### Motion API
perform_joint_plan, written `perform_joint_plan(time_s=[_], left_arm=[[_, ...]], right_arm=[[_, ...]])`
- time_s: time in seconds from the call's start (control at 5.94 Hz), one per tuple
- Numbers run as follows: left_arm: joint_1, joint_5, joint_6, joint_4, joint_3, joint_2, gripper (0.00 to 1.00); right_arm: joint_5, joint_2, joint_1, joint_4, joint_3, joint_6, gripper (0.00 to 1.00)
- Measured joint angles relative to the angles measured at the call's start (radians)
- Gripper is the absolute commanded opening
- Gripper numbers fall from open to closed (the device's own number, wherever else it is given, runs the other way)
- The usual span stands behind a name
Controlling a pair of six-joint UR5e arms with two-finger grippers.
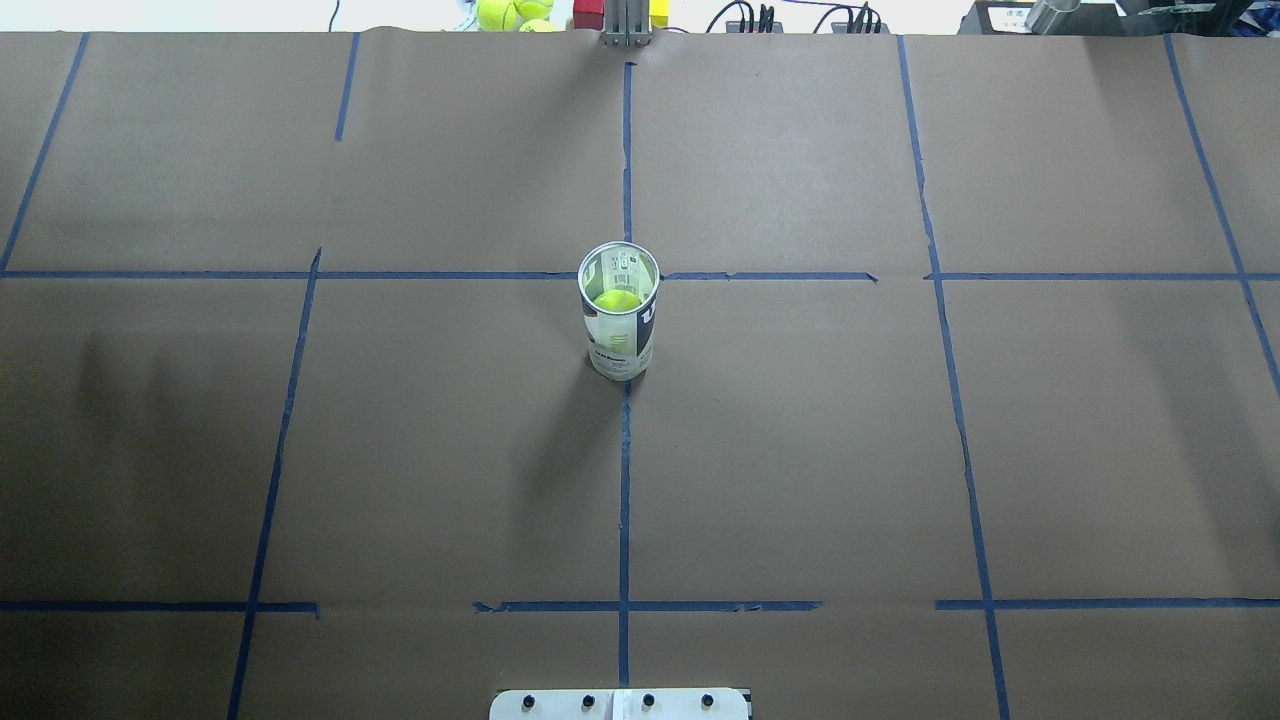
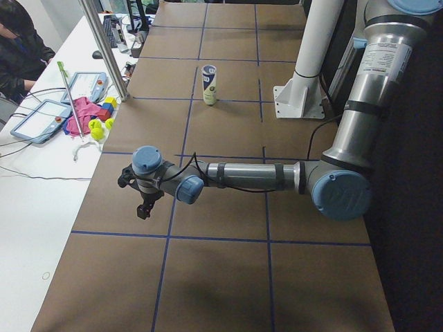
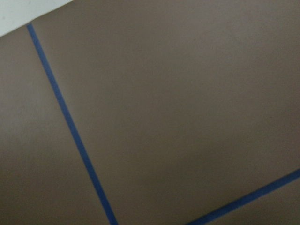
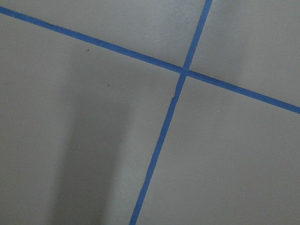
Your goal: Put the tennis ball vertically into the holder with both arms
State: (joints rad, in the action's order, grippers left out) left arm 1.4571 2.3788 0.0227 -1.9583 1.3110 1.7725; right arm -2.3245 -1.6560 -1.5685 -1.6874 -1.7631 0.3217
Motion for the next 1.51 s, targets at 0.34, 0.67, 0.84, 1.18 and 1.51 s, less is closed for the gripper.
perform_joint_plan(time_s=[0.34, 0.67, 0.84, 1.18, 1.51], left_arm=[[0.061, 0.030, -0.003, 0.054, 0.055, -0.096, 1.00], [0.057, 0.025, -0.004, 0.144, 0.167, -0.156, 1.00], [0.044, 0.020, -0.027, 0.199, 0.185, -0.158, 1.00], [0.055, -0.031, -0.145, 0.352, 0.215, -0.146, 1.00], [0.111, -0.060, -0.143, 0.414, 0.242, -0.169, 1.00]], right_arm=[[-0.001, 0.001, 0.001, 0.000, 0.000, -0.004, 1.00], [-0.001, 0.001, 0.001, 0.000, 0.001, -0.004, 1.00], [-0.001, 0.001, 0.001, 0.000, 0.000, -0.004, 1.00], [-0.001, 0.001, 0.001, 0.000, -0.001, -0.004, 1.00], [-0.001, 0.001, 0.001, 0.000, -0.001, -0.004, 1.00]])
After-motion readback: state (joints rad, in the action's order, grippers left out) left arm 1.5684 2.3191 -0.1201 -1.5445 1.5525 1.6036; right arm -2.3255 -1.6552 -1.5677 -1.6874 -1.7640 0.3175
